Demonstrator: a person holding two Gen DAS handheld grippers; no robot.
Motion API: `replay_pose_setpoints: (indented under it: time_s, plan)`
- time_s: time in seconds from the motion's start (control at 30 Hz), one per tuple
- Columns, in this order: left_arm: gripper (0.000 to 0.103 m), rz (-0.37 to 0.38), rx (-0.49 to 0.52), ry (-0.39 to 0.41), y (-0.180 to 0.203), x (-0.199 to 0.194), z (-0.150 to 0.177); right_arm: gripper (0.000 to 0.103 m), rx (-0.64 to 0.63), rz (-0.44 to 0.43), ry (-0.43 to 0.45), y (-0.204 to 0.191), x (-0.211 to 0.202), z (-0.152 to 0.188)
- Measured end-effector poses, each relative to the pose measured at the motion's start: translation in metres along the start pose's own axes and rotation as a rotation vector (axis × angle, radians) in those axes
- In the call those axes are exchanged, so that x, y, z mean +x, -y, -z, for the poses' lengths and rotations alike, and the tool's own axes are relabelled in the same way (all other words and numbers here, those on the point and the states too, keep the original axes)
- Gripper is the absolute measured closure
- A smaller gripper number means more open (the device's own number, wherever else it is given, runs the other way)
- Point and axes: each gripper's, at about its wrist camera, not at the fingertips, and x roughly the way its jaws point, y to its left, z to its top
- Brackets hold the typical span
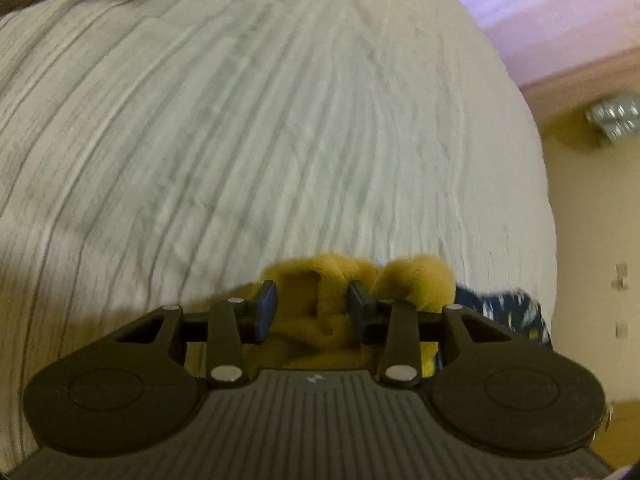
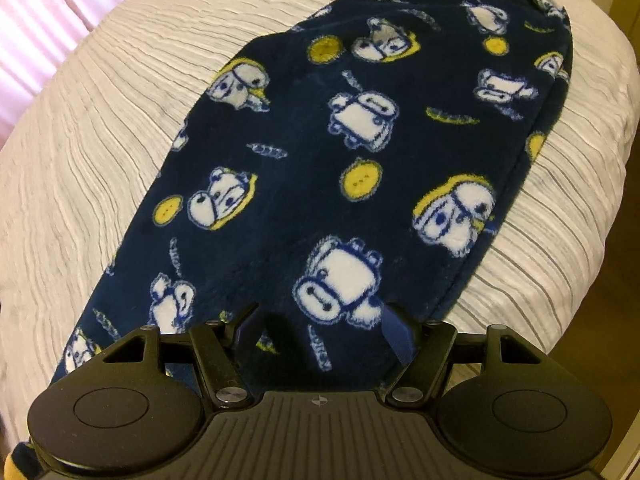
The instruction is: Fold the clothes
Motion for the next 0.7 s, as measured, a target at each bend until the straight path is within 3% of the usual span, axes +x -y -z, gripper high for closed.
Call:
replay_pose_setpoints:
  time_s: [0.1,0.13,0.3,0.37,0.43,0.5,0.63,0.7]
  plan:
    - [0.081,0.054,-0.052,0.0,-0.009,0.005,-0.002,0.034,-0.024,0.018,0.0,-0.003,0.003,0.002]
    - [0.1,0.091,-0.083,0.001,-0.012,0.007,-0.006,0.034,-0.034,0.024,0.001,-0.005,0.003,0.002]
    - [0.101,0.126,-0.131,0.097,-0.021,-0.004,-0.013,0.034,-0.07,0.04,0.002,-0.008,0.005,0.006]
    - [0.101,0.098,-0.167,0.128,-0.03,-0.003,-0.018,0.034,-0.066,0.036,0.001,-0.007,0.006,0.006]
    - [0.1,0.077,-0.18,0.101,-0.037,0.003,-0.018,0.034,-0.059,0.029,0.008,-0.006,0.007,0.006]
    - [0.099,0.104,-0.221,0.06,-0.041,0.01,-0.02,0.034,-0.059,0.027,0.01,-0.005,0.007,0.007]
    - [0.092,0.175,-0.407,0.104,-0.059,0.006,-0.02,0.034,-0.056,0.017,0.013,-0.003,0.006,0.007]
    - [0.098,0.184,-0.39,0.11,-0.057,0.005,-0.024,0.034,-0.054,0.013,0.014,-0.002,0.005,0.007]
